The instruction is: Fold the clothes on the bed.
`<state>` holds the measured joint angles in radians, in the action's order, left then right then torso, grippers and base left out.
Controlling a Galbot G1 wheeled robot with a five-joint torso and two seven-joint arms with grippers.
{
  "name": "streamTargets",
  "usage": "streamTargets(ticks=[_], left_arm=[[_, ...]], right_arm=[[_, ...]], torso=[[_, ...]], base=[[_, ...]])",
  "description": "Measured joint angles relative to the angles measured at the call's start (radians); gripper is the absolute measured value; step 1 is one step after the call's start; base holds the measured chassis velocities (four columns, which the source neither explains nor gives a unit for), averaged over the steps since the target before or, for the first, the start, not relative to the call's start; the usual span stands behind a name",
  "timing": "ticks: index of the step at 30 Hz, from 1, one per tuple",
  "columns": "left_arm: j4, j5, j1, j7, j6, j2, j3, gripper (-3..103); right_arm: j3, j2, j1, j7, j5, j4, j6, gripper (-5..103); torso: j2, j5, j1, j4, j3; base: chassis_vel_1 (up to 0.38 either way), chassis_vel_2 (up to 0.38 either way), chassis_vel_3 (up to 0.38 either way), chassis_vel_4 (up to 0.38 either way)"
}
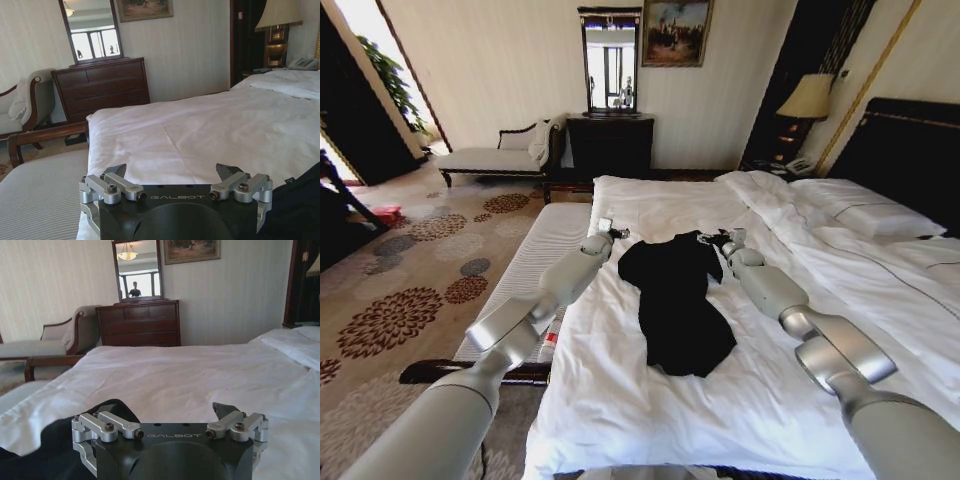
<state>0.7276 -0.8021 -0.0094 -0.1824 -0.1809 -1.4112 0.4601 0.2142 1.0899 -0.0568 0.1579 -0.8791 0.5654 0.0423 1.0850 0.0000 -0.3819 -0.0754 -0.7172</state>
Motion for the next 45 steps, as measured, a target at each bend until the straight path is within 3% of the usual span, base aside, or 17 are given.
streamTargets(ticks=[2, 3, 6, 8, 10, 13, 16, 18, 20, 21, 23, 24, 30, 35, 39, 40, 45], left_arm=[[0.03, -0.005, 0.004, -0.003, -0.004, 0.014, 0.027, 100], [0.03, -0.004, 0.004, -0.003, -0.004, 0.012, 0.031, 100], [0.027, -0.004, 0.0, -0.001, -0.004, 0.005, 0.035, 100], [0.026, -0.005, -0.002, 0.0, -0.004, 0.005, 0.036, 100], [0.041, -0.018, -0.009, 0.001, -0.006, 0.016, 0.039, 100], [0.058, -0.032, -0.009, 0.0, -0.008, 0.035, 0.043, 100], [0.068, -0.038, -0.009, -0.003, -0.008, 0.05, 0.045, 100], [0.08, -0.044, -0.004, -0.003, -0.009, 0.072, 0.047, 100], [0.083, -0.044, -0.002, -0.003, -0.009, 0.077, 0.047, 100], [0.093, -0.045, 0.004, -0.004, -0.009, 0.091, 0.047, 100], [0.107, -0.046, 0.011, -0.006, -0.009, 0.104, 0.047, 100], [0.124, -0.048, 0.015, -0.009, -0.009, 0.114, 0.049, 100], [0.199, -0.056, 0.044, -0.029, -0.015, 0.168, 0.043, 100], [0.382, -0.095, 0.114, -0.093, -0.054, 0.277, 0.027, 100], [0.733, -0.175, 0.241, -0.198, -0.132, 0.403, -0.002, 100], [0.733, -0.175, 0.241, -0.198, -0.132, 0.403, -0.002, 100], [1.093, -0.22, 0.481, -0.276, -0.202, 0.607, -0.101, 100]], right_arm=[[-0.01, -0.026, 0.003, 0.007, 0.243, -0.032, -0.062, 100], [-0.012, -0.038, 0.001, -0.005, 0.3, -0.032, -0.057, 100], [0.004, -0.066, 0.005, 0.033, 0.406, -0.034, -0.008, 100], [0.01, -0.073, 0.006, 0.053, 0.402, -0.035, -0.003, 100], [0.005, -0.076, 0.003, 0.118, 0.24, -0.012, 0.006, 100], [-0.003, -0.076, -0.013, 0.12, 0.115, 0.045, 0.054, 100], [-0.004, -0.077, -0.021, 0.155, 0.177, 0.054, 0.015, 100], [-0.006, -0.098, -0.046, 0.178, 0.105, 0.136, 0.053, 100], [-0.006, -0.101, -0.049, 0.169, 0.129, 0.148, 0.067, 100], [-0.001, -0.112, -0.053, 0.172, 0.207, 0.156, 0.083, 100], [0.002, -0.133, -0.066, 0.164, 0.088, 0.209, 0.173, 100], [-0.01, -0.146, -0.079, 0.13, -0.031, 0.258, 0.271, 100], [-0.071, -0.179, -0.126, 0.099, -0.078, 0.302, 0.28, 100], [-0.202, -0.274, -0.288, 0.064, -0.049, 0.46, 0.25, 100], [-0.383, -0.393, -0.533, 0.007, -0.054, 0.722, 0.213, 100], [-0.383, -0.393, -0.533, 0.007, -0.054, 0.722, 0.213, 100], [-0.592, -0.442, -0.807, -0.021, 0.009, 0.931, 0.158, 100]], torso=[[0.0, 0.0002, 0.0, 0.001, 0.0], [0.0, -0.0003, 0.0, 0.0009, 0.0], [0.0, 0.0, 0.0, -0.0005, 0.0], [0.0, 0.0, 0.0, -0.0007, 0.0], [0.0, 0.0002, 0.0, -0.0013, 0.0], [0.0, 0.0002, 0.0, 0.0001, 0.0], [0.0, -0.0001, 0.0, 0.0006, 0.0], [0.0, -0.0002, 0.0, 0.0009, 0.0], [0.0, -0.0003, 0.0, 0.0011, 0.0], [0.0, -0.0002, 0.0, 0.001, 0.0], [0.0, 0.0002, 0.0, 0.0001, 0.0], [0.0, -0.0001, 0.0, -0.0003, 0.0], [0.0, 0.0, 0.0, 0.0001, 0.0], [0.0, 0.0001, 0.0, 0.0009, 0.0], [0.0, 0.0001, 0.0, -0.0014, 0.0], [0.0, 0.0001, 0.0, -0.0014, 0.0], [0.0, 0.0005, 0.0, 0.0001, 0.0]], base=[[0.0, 0.0, 0.0, 0.0], [0.0, 0.0, 0.0, 0.0], [0.0, 0.0, 0.0, 0.0], [0.0, 0.0, 0.0, 0.0], [0.0, 0.0, 0.0, 0.0], [0.0, 0.0, 0.0, 0.0], [0.0, 0.0, 0.0, 0.0], [0.0, 0.0, 0.0, 0.0], [0.0, 0.0, 0.0, 0.0], [0.0, 0.0, 0.0, 0.0], [0.0, 0.0, 0.0, 0.0], [0.0, 0.0, 0.0, 0.0], [0.0, 0.0, 0.0, 0.0], [0.0, 0.0, 0.0, 0.0], [0.0, 0.0, 0.0, 0.0], [0.0, 0.0, 0.0, 0.0], [0.0, 0.0, 0.0, 0.0]])
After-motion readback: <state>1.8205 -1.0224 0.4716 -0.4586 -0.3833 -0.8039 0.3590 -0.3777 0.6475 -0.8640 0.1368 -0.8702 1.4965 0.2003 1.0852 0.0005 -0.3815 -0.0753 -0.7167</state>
